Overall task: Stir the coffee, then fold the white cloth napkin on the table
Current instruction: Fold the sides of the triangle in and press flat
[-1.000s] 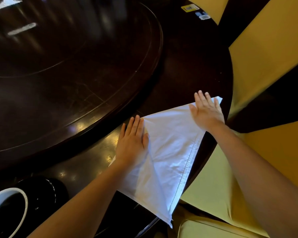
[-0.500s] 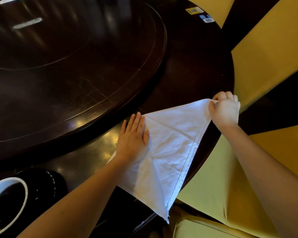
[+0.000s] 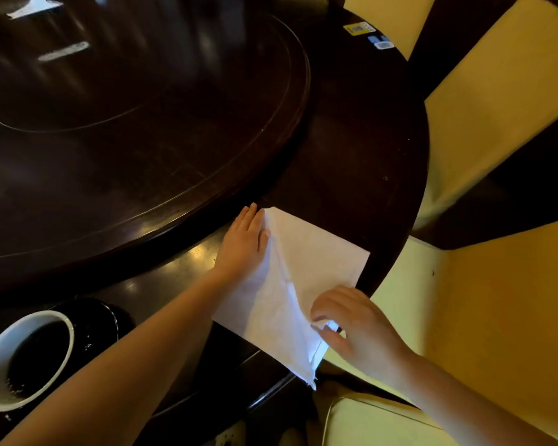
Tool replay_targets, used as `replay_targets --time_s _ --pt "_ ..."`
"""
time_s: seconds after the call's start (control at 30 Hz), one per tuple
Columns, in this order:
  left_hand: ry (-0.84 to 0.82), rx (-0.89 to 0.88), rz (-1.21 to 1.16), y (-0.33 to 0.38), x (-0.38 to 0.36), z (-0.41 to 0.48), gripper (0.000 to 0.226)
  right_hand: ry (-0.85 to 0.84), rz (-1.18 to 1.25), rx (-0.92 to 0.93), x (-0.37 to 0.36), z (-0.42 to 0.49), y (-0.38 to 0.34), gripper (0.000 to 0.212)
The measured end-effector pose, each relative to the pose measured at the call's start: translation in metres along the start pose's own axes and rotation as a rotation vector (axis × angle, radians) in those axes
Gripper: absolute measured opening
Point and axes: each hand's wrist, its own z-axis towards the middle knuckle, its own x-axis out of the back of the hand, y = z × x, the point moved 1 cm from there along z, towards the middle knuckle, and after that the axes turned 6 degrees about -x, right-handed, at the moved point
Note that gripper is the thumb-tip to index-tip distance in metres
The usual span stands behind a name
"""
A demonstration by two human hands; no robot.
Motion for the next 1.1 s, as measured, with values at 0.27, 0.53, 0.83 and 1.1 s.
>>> replay_targets --time_s 0.27,0.53,0.83,1.1 --pt "0.003 -0.052 0.108 0.000 -0.001 -0.002 0.053 -0.082 -0.106 0.051 -0.011 -0.025 -0.007 0.018" --pt "0.029 -0.051 0.101 0.000 0.001 -0.003 0.054 -0.019 -0.144 0.058 -0.006 -0.035 -0.008 0.014" --pt "0.028 -0.014 0.222 -0.004 0.003 0.002 0.049 0.147 -0.099 0.013 -0.010 -0.037 -0.011 0.012" --pt "0.011 0.035 0.209 -0.001 0.000 0.007 0.049 0.059 -0.132 0.044 -0.016 -0.041 -0.007 0.014"
